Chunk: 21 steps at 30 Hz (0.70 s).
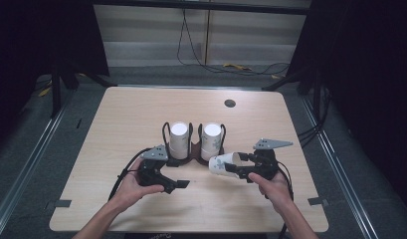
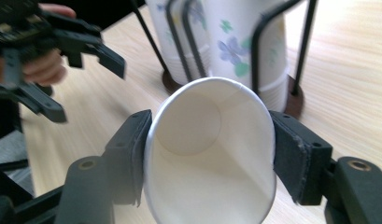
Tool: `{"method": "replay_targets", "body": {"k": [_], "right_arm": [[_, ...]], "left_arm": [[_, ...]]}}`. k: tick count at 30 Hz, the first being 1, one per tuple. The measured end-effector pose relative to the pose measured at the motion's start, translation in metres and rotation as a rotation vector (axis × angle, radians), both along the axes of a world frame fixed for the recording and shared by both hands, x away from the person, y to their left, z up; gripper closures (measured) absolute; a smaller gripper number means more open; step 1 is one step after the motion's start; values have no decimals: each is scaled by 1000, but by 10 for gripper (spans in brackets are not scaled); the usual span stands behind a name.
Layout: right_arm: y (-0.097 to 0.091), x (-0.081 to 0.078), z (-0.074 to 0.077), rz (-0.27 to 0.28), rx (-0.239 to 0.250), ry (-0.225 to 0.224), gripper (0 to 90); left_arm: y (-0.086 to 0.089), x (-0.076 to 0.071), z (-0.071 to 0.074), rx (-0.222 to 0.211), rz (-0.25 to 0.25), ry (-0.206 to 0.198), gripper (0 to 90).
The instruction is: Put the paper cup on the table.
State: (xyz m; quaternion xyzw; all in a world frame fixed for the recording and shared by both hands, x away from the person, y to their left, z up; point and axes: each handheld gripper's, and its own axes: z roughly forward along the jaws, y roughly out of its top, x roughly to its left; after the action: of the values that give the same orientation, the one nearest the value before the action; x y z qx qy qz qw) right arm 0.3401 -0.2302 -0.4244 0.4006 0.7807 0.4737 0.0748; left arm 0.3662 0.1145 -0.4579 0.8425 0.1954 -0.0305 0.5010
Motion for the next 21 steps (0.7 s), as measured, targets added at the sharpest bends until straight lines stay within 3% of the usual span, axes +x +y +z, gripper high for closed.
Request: {"method": "replay_targets", "body": {"k": [5, 9, 12, 15, 19, 21], "right_arm": [[-9, 5, 5, -29, -50, 16, 348], [-20, 14, 17, -61, -76, 23, 348], [-23, 19, 18, -74, -87, 27, 348], [-22, 26, 12, -74, -142, 53, 347], [-25, 31, 13, -95, -174, 56, 347], [-27, 35, 16, -106, -166, 70, 347]], "left_arm": [[2, 2, -1, -1, 8, 3, 161], [6, 3, -3, 6, 14, 4, 161], [8, 6, -6, 20, 16, 21, 161], [10, 9, -8, 28, 27, 28, 161], [10, 12, -8, 26, 38, 31, 161], [10, 13, -7, 31, 35, 27, 161]]}}
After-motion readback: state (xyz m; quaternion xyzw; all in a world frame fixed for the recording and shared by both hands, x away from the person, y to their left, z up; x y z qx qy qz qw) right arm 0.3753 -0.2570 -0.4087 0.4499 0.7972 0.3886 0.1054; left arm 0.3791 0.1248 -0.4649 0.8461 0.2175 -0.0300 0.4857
